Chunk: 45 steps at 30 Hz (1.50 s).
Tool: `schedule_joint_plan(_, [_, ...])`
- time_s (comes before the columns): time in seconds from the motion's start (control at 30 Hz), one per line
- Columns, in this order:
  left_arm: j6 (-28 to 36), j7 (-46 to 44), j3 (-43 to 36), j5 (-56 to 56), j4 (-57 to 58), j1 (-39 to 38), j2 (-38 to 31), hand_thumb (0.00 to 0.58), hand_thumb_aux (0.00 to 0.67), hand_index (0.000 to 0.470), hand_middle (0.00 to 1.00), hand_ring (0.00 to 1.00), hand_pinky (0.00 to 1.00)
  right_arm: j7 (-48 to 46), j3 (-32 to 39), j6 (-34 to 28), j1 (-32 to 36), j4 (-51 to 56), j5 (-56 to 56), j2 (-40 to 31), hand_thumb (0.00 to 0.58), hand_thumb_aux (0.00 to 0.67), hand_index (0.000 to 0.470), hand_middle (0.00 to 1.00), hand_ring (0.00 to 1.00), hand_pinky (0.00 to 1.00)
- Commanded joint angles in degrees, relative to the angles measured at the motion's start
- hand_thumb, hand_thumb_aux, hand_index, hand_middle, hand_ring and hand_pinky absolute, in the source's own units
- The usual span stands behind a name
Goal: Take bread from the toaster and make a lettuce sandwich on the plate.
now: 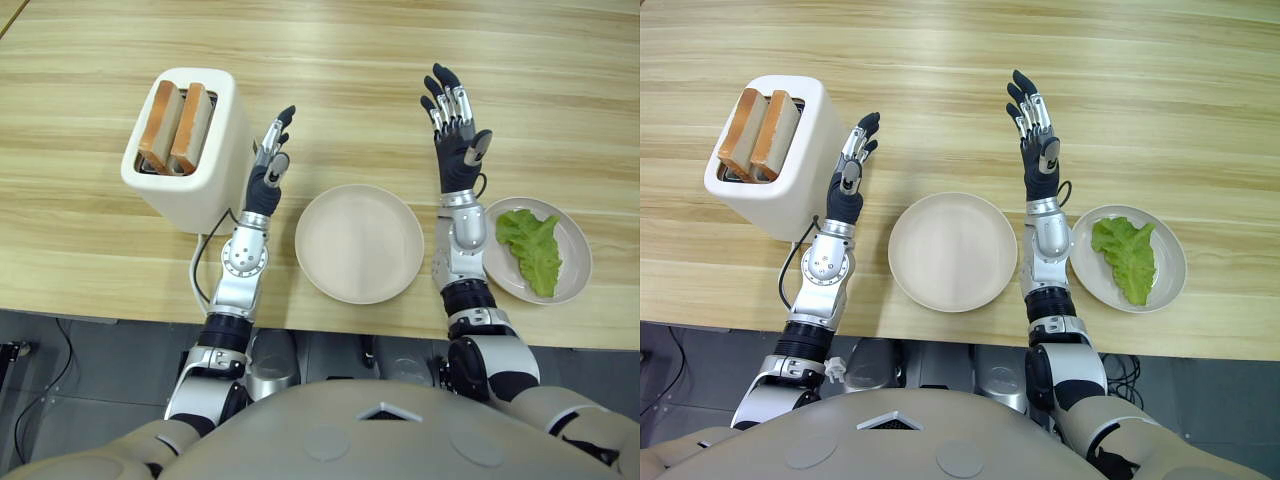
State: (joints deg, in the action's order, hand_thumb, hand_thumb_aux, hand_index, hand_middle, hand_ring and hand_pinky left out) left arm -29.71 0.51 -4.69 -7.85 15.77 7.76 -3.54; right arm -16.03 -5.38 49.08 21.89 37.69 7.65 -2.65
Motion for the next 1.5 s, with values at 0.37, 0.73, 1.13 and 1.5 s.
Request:
schedule_joint_plan(0.37, [-0.38,0.36,-0.08,-1.14,0.93,-0.37,-0.09,0.000,0.000,0.000,0.00,0.00,0.00,-0.20,0.21,0.08,-0.14,0.28,0.07,0.01,0.000,0.000,0.000,0.00,0.00,0.00])
schedule_joint_plan(0.73, [-0.22,10.39,5.05,-25.85,-21.35,-2.09,-9.30,0.000,0.000,0.000,0.00,0.00,0.00,-1.36,0.85,-0.40,0.89,1.87,0.59,1.27,0.000,0.000,0.000,0.00,0.00,0.00])
schedule_joint_plan(1.13, [15.23,7.55,23.39,-34.57,-38.94,-5.23,-21.75,0.000,0.000,0.000,0.00,0.00,0.00,-2.00,1.44,0.07,0.46,1.39,0.68,1.97,0.000,0.000,0.000,0.00,0.00,0.00])
schedule_joint_plan(1.5, [18.09,11.48,22.38,-34.79,-19.16,-7.75,-28.80,0.000,0.000,0.000,0.00,0.00,0.00,-1.48,1.53,0.33,0.48,1.67,0.43,1.97,0.000,0.000,0.000,0.00,0.00,0.00])
